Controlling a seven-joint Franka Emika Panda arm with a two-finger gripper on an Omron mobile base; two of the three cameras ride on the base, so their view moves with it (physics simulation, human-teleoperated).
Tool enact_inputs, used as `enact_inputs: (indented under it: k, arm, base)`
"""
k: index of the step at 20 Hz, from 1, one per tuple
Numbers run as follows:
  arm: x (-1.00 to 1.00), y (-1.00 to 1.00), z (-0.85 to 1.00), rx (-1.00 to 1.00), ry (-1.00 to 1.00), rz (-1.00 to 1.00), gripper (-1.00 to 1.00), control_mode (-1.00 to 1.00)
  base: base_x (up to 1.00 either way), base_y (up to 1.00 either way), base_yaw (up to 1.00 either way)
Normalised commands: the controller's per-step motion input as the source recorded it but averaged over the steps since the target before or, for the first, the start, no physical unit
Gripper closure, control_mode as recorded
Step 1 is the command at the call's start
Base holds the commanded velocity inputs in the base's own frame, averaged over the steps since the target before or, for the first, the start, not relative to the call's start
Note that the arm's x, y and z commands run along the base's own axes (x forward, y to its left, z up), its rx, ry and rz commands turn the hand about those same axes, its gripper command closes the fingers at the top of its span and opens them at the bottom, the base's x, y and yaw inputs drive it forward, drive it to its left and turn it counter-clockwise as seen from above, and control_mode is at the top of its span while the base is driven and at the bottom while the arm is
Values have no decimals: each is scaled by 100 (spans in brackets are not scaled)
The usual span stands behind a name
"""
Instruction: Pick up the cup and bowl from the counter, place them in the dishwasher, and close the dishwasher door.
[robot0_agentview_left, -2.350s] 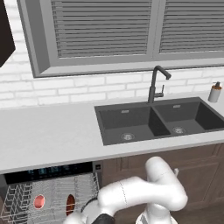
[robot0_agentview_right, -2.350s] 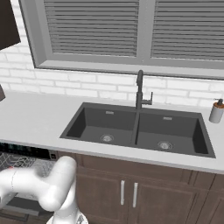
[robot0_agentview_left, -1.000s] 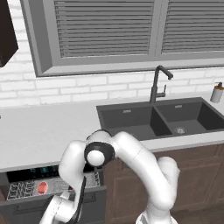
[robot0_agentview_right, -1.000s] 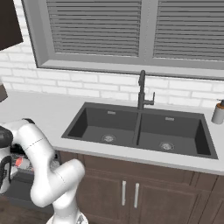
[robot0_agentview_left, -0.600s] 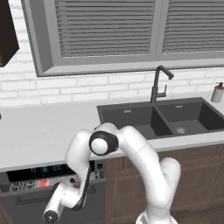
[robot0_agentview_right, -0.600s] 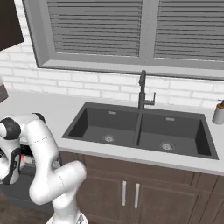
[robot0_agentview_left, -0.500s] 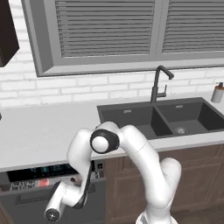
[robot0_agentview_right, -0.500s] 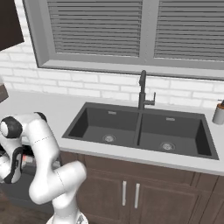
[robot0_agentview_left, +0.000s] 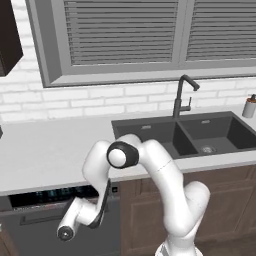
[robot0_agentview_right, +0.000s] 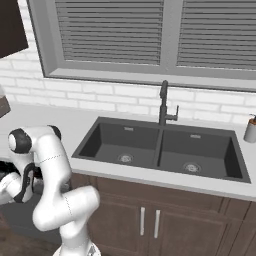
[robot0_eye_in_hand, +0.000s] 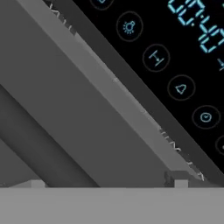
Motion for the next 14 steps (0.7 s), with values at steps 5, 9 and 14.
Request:
enact_inputs:
  k: [5,9,14]
  arm:
    - [100,-48,1,0,2,0,-100,-100]
    - [100,-46,0,0,3,0,-100,-100]
    - [100,-47,0,0,4,0,-100,-100]
  base:
    - [0,0,0]
    - [0,0,0]
    - [0,0,0]
